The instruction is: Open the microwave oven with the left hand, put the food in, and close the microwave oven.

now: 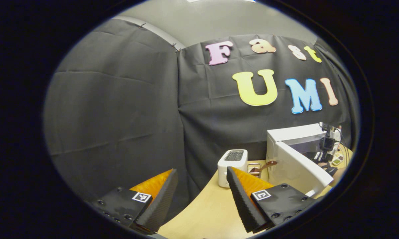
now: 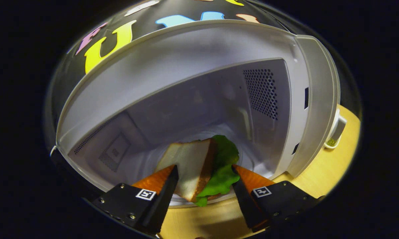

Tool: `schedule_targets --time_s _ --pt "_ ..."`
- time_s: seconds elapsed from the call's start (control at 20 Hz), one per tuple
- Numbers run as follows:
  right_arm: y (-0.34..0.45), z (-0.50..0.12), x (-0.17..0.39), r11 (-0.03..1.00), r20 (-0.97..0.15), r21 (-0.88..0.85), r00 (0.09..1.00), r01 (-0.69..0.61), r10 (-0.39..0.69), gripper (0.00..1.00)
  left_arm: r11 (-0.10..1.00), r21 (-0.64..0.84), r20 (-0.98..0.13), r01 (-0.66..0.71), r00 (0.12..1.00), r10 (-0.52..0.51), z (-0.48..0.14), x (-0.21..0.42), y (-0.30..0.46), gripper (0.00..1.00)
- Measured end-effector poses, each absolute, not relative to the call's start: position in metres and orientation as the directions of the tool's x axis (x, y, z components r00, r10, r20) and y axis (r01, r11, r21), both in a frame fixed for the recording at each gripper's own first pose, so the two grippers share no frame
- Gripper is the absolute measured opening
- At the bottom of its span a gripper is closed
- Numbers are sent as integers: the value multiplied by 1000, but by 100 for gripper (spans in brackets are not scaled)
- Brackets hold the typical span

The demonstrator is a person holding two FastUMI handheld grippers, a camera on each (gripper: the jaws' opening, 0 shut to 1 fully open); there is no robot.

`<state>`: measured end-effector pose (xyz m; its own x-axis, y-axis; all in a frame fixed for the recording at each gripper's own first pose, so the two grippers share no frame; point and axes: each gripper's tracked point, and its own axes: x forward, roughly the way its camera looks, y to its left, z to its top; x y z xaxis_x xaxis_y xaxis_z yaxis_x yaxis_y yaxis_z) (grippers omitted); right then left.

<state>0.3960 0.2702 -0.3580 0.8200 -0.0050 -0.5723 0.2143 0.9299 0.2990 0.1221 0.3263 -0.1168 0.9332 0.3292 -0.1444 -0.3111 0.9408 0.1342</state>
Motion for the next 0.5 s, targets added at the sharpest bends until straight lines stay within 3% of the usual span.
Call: schedule_targets --time_s 0.05,0.1,0.5 --pt "266 -353 394 939 -567 272 823 212 -22 91 942 132 -143 -309 934 326 -117 121 324 91" --pt "261 -346 393 947 -555 248 831 205 -34 98 944 129 -142 -304 936 321 -117 121 322 93" --pt "243 -269 349 982 -445 183 894 45 42 98 961 104 -139 -258 953 271 -126 121 290 90"
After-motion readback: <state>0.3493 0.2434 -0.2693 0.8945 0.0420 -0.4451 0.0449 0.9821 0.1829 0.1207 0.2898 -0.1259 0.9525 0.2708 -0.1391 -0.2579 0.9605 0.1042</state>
